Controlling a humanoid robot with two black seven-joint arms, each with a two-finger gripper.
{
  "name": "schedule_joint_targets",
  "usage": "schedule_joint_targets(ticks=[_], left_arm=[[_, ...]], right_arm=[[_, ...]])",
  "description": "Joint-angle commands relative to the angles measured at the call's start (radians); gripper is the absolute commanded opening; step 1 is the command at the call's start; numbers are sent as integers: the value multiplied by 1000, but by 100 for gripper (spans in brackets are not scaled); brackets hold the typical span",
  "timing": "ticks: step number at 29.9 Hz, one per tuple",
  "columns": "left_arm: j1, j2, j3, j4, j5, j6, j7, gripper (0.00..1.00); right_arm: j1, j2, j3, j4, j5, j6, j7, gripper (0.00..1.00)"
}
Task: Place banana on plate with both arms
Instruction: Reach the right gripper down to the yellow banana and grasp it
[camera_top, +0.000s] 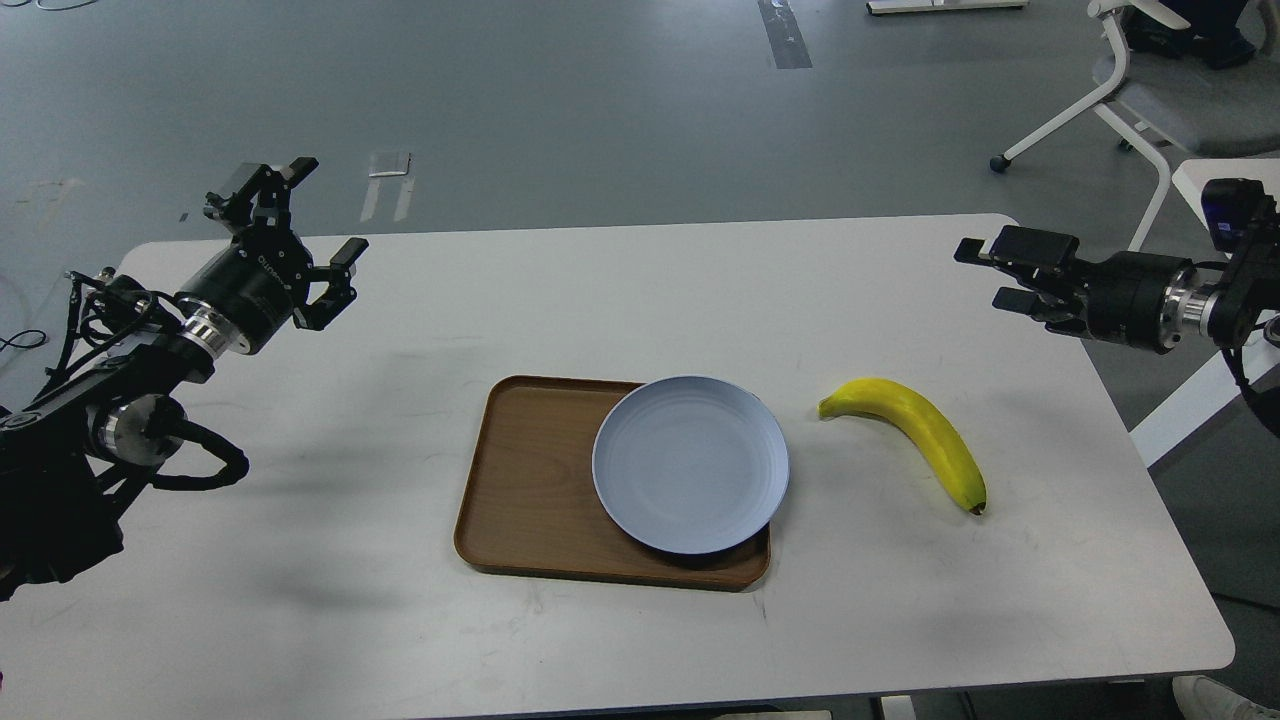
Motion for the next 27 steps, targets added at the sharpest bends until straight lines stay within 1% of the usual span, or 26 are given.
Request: schedule_joint_targets(ticks=[1, 3, 7, 9, 11, 13, 18, 22, 24, 26, 27], left_arm=[[-1, 7, -3, 1, 0, 0, 0, 99], [-3, 8, -10, 1, 0, 0, 0, 99], [-3, 10, -13, -1, 0, 0, 0, 99], [-3, 13, -14, -1, 0, 0, 0, 99], [-1, 16, -14, -1, 0, 0, 0, 99], [-3, 16, -14, -1, -2, 0, 0, 99], [-3, 13, -14, 1, 0, 0, 0, 99], [-1, 10, -14, 1, 0, 0, 0, 99], [-1, 10, -14, 1, 0, 0, 0, 99], [-1, 10, -14, -1, 0, 0, 0, 99], [-1, 10, -14, 1, 0, 0, 0, 99]], right_arm=[[95, 45, -94, 0, -123, 0, 0, 100], [157, 86, -223, 3, -171, 0, 0, 100], [190, 154, -372, -11, -253, 0, 0, 100], [191, 183, -402, -27, -264, 0, 0, 100], [188, 241, -454, -82, -267, 0, 0, 100], [185, 274, -492, -110, -267, 0, 0, 100], [181, 306, -552, -143, -267, 0, 0, 100], [161, 309, -563, -144, -267, 0, 0, 97], [150, 309, -565, -143, -267, 0, 0, 94], [148, 308, -563, -135, -264, -1, 0, 85], [148, 309, -563, -133, -263, 0, 0, 78]])
